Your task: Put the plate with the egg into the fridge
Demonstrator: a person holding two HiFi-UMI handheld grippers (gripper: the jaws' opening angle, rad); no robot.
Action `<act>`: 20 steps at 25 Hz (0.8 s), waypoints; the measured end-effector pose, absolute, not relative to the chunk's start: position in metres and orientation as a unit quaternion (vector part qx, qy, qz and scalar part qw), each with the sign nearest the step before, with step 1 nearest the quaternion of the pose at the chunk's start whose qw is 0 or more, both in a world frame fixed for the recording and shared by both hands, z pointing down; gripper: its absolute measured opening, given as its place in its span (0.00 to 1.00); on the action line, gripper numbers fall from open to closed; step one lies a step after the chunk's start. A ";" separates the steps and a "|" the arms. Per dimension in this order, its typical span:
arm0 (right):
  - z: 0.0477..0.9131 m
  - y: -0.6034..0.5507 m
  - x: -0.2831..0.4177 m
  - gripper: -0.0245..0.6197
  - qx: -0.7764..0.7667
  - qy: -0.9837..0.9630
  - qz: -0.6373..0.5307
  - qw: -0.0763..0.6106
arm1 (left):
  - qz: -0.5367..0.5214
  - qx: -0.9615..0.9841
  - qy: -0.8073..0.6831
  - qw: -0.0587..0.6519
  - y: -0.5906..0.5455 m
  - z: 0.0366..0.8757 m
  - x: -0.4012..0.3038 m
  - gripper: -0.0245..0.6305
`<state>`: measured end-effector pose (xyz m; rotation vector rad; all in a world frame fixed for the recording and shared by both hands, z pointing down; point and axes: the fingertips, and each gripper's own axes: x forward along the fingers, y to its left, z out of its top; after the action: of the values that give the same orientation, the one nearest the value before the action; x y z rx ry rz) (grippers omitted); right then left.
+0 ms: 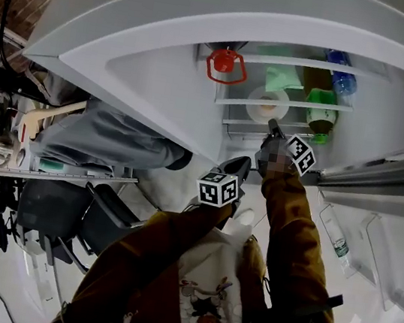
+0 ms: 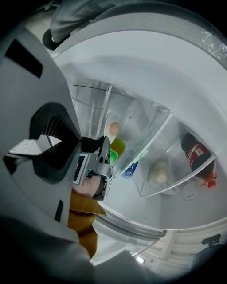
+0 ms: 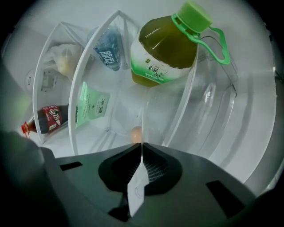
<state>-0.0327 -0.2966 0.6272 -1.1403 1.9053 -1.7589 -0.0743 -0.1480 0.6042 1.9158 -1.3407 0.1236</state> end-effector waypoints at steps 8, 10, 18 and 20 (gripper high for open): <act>0.623 -0.305 -0.037 0.08 -0.404 0.683 -0.594 0.135 | 0.048 0.752 -0.528 0.391 -0.151 0.604 -0.076 0.05; 0.623 -0.303 -0.042 0.12 -0.400 0.698 -0.584 0.111 | 0.048 0.751 -0.528 0.393 -0.152 0.605 -0.076 0.05; 0.635 -0.289 -0.047 0.30 -0.425 0.789 -0.434 -0.095 | 0.043 0.751 -0.526 0.397 -0.153 0.605 -0.070 0.05; 0.639 -0.286 -0.042 0.31 -0.439 0.796 -0.394 -0.135 | 0.042 0.751 -0.526 0.398 -0.152 0.605 -0.070 0.05</act>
<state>-0.0420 -0.2864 0.6393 -1.5120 2.7420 -1.3573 -0.0695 -0.1523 0.6055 1.9011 -1.3311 0.1055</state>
